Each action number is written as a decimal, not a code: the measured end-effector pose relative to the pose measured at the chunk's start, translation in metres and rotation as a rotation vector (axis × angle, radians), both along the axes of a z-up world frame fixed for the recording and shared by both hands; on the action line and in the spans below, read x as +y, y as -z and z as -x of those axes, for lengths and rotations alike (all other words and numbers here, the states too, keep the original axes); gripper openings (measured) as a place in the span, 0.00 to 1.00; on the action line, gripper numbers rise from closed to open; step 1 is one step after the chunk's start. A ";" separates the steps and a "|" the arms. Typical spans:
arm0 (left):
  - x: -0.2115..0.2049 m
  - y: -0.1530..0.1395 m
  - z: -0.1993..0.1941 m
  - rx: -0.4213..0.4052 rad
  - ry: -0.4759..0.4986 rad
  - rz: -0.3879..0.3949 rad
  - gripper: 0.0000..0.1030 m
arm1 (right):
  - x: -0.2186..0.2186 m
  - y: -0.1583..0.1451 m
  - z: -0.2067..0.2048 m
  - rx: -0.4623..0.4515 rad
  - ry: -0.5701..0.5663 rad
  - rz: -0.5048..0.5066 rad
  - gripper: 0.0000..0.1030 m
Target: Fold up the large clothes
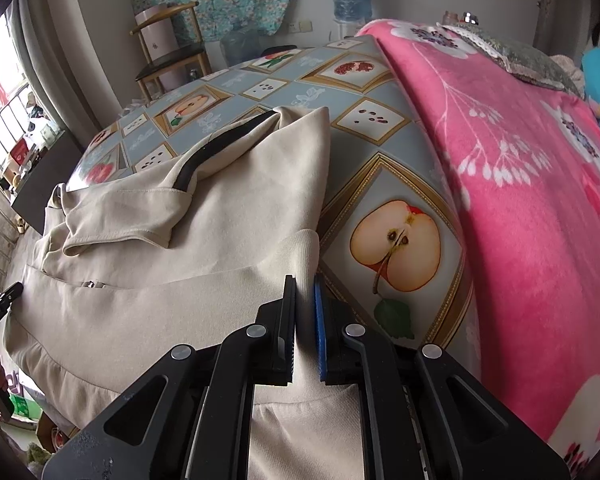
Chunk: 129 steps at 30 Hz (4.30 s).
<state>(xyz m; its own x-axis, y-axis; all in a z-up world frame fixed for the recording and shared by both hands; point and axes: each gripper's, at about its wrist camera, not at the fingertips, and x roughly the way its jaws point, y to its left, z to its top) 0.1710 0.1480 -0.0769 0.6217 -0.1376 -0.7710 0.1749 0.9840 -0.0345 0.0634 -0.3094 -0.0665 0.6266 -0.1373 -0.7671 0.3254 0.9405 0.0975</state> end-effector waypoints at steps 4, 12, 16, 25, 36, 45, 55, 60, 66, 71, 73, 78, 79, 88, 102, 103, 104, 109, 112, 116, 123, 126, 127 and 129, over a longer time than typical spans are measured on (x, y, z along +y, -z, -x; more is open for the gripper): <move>0.000 0.000 0.000 0.000 0.000 0.001 0.09 | 0.000 0.000 0.000 0.000 0.002 0.002 0.08; -0.001 0.000 0.000 0.000 -0.001 0.000 0.09 | 0.000 0.000 0.000 -0.001 0.004 -0.001 0.09; 0.000 0.000 0.000 0.000 -0.002 0.000 0.09 | 0.000 0.000 0.000 0.001 0.005 0.000 0.09; -0.001 0.000 0.000 0.000 0.001 -0.003 0.09 | -0.001 0.001 0.001 0.001 0.008 0.001 0.09; -0.001 0.000 0.000 0.000 0.000 -0.001 0.09 | -0.001 0.001 0.000 0.004 0.011 0.001 0.10; -0.001 -0.002 0.000 0.001 -0.001 0.002 0.09 | 0.000 0.002 -0.001 0.009 0.013 0.004 0.10; -0.002 -0.002 0.000 -0.001 0.000 -0.001 0.09 | 0.000 0.002 -0.001 0.010 0.012 0.006 0.10; -0.002 -0.003 0.001 -0.001 -0.001 0.001 0.09 | -0.001 0.002 -0.001 0.010 0.014 0.000 0.10; -0.002 -0.006 0.001 -0.005 0.002 -0.003 0.09 | -0.001 0.002 -0.001 0.009 0.013 0.002 0.11; -0.003 -0.006 0.002 -0.007 0.001 -0.002 0.09 | -0.001 0.002 -0.001 0.009 0.012 0.002 0.11; -0.003 -0.006 0.002 -0.007 0.001 -0.003 0.09 | -0.001 0.002 -0.001 0.010 0.013 0.001 0.11; -0.003 -0.006 0.002 -0.007 0.001 -0.003 0.09 | -0.001 0.002 -0.001 0.010 0.014 0.002 0.11; -0.003 -0.006 0.002 -0.006 0.001 -0.003 0.09 | -0.001 0.002 -0.001 0.010 0.014 0.002 0.11; -0.003 -0.006 0.003 -0.005 0.001 -0.003 0.09 | -0.002 0.003 -0.001 0.008 0.013 0.000 0.13; 0.002 -0.008 0.000 0.025 0.019 0.043 0.09 | -0.015 0.009 -0.003 0.033 0.000 -0.089 0.30; 0.002 -0.008 0.000 0.027 0.022 0.045 0.09 | -0.016 0.009 -0.003 0.030 -0.001 -0.101 0.30; 0.002 -0.008 0.000 0.030 0.026 0.047 0.09 | -0.017 0.008 -0.003 0.027 -0.003 -0.114 0.30; 0.000 -0.008 0.001 0.034 0.047 0.041 0.09 | -0.021 0.009 -0.002 0.022 -0.004 -0.149 0.30; 0.001 -0.011 0.005 0.026 0.053 0.053 0.09 | -0.022 0.007 -0.001 0.012 0.002 -0.157 0.30; 0.003 -0.013 0.009 0.013 0.064 0.068 0.09 | -0.027 0.007 0.003 -0.001 0.007 -0.182 0.30; 0.007 -0.017 0.010 0.017 0.066 0.099 0.09 | -0.036 0.009 0.006 -0.013 0.007 -0.245 0.30; 0.009 -0.015 0.008 0.034 0.057 0.130 0.10 | -0.038 0.009 0.008 -0.008 0.006 -0.248 0.31; 0.010 -0.014 0.006 0.045 0.054 0.143 0.11 | -0.038 0.009 0.009 -0.009 0.008 -0.250 0.31; 0.012 -0.012 0.003 0.060 0.048 0.168 0.12 | -0.041 0.009 0.010 -0.013 0.008 -0.260 0.31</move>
<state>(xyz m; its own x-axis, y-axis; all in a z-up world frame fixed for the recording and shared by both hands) 0.1682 0.1596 -0.0651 0.5646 -0.2957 -0.7706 0.2139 0.9541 -0.2094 0.0534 -0.3499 -0.0759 0.6360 0.0580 -0.7695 0.3303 0.8807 0.3394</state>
